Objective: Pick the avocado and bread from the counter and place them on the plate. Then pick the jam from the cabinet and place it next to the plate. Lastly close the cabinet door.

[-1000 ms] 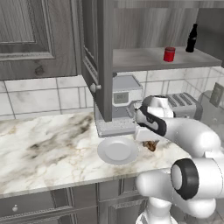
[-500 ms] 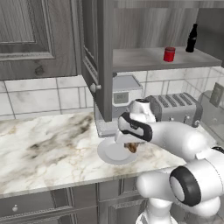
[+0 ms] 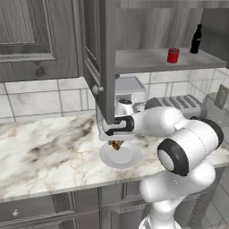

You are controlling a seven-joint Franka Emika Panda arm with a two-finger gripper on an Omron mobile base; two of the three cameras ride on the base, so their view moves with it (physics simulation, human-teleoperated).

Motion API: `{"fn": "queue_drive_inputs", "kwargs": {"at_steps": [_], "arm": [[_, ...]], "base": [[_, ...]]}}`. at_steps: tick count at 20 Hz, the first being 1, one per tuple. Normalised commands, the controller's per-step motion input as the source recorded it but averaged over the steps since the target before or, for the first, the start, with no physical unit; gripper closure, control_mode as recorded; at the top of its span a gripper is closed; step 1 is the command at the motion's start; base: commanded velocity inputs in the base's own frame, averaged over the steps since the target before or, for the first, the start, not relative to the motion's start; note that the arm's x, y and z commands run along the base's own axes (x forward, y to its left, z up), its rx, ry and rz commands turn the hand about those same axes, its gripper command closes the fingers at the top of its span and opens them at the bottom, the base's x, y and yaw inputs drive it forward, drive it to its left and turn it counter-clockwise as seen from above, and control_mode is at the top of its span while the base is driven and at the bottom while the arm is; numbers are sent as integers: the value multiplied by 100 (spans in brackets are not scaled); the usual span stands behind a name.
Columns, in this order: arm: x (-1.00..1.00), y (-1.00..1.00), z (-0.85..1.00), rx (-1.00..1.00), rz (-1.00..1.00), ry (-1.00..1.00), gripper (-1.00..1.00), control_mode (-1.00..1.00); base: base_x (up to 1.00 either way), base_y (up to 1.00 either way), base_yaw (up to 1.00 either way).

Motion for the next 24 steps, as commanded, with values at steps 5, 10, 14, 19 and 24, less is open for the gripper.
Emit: {"fn": "queue_drive_inputs", "kwargs": {"at_steps": [5, 10, 14, 19, 24], "arm": [[35, 29, -56, -4, -1, 0, -100, -100], [0, 0, -31, -2, 1, 0, -100, -100], [-2, -3, 32, 4, -6, -9, -100, -100], [0, 0, 98, 3, -16, -22, -100, -100], [-17, -3, 100, 0, -19, -21, -100, -100]], "base": [[0, 0, 0], [0, 0, 0], [0, 0, 0], [0, 0, 0], [0, 0, 0]]}}
